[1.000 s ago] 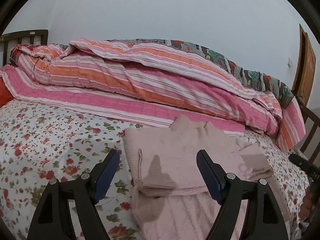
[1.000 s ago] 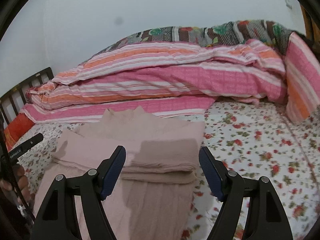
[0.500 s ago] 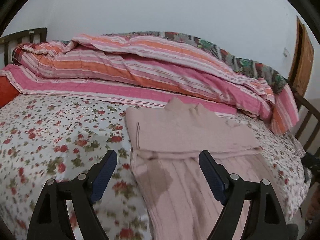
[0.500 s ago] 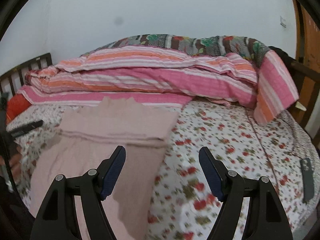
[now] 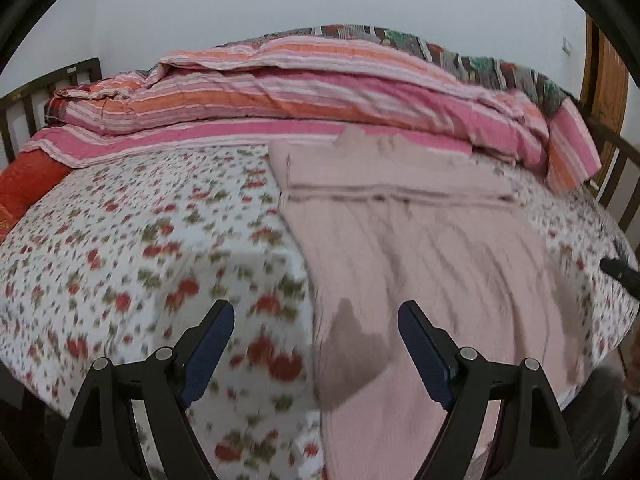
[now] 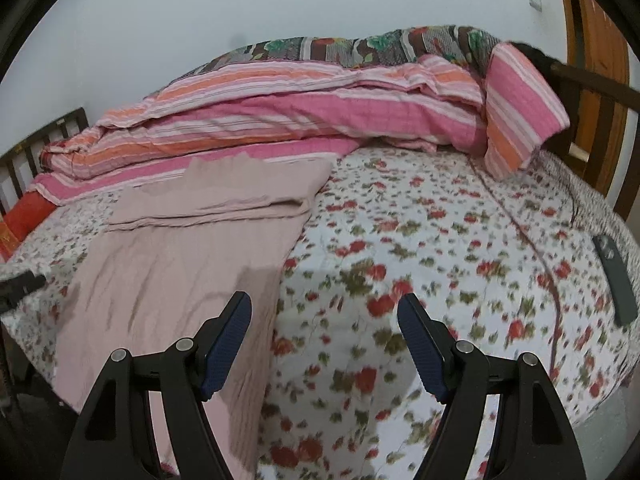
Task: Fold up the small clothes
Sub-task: 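Slide both open tools along the pink sweater to its hem, then close both tools on the sweater hem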
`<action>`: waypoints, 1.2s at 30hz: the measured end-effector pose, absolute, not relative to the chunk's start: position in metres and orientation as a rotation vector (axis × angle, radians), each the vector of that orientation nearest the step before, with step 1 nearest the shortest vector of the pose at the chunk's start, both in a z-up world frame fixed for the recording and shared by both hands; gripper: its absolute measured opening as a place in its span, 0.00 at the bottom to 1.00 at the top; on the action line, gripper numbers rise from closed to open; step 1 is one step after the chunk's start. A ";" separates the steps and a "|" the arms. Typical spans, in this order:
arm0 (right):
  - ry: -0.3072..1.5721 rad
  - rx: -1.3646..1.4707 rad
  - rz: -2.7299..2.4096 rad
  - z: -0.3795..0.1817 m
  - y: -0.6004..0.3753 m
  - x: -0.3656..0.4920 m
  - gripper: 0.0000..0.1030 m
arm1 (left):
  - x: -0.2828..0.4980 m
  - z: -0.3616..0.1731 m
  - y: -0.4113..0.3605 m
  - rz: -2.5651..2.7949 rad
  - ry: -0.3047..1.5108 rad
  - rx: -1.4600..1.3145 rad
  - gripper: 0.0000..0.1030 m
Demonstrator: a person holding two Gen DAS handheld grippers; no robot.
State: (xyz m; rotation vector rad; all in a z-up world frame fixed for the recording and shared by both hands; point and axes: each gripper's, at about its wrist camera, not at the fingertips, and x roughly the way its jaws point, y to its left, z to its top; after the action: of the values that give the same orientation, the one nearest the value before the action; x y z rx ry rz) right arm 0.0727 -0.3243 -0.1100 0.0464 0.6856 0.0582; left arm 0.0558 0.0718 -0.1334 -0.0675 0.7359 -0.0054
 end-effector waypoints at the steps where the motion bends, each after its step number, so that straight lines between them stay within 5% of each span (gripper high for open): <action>1: 0.696 0.058 0.064 -0.112 -0.326 0.070 0.72 | 0.051 -0.137 0.073 -0.005 0.739 -0.072 0.81; 8: 0.746 0.090 0.095 -0.133 -0.331 0.053 0.61 | 0.023 -0.153 0.078 -0.036 0.749 -0.104 0.80; 22: 0.757 0.060 0.302 -0.157 -0.296 0.018 0.60 | 0.004 -0.181 0.079 -0.147 0.807 -0.276 0.79; 27: 0.838 0.048 0.307 -0.177 -0.281 0.031 0.34 | 0.008 -0.184 0.079 -0.165 0.814 -0.300 0.74; 36: 0.822 0.043 0.279 -0.184 -0.275 0.044 0.31 | 0.035 -0.190 0.081 -0.191 0.846 -0.397 0.66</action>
State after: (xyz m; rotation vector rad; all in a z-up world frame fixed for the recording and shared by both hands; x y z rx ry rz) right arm 0.0444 -0.2752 -0.1842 0.0428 0.8225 0.2789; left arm 0.0347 0.0810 -0.1904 -0.3973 0.8461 -0.1914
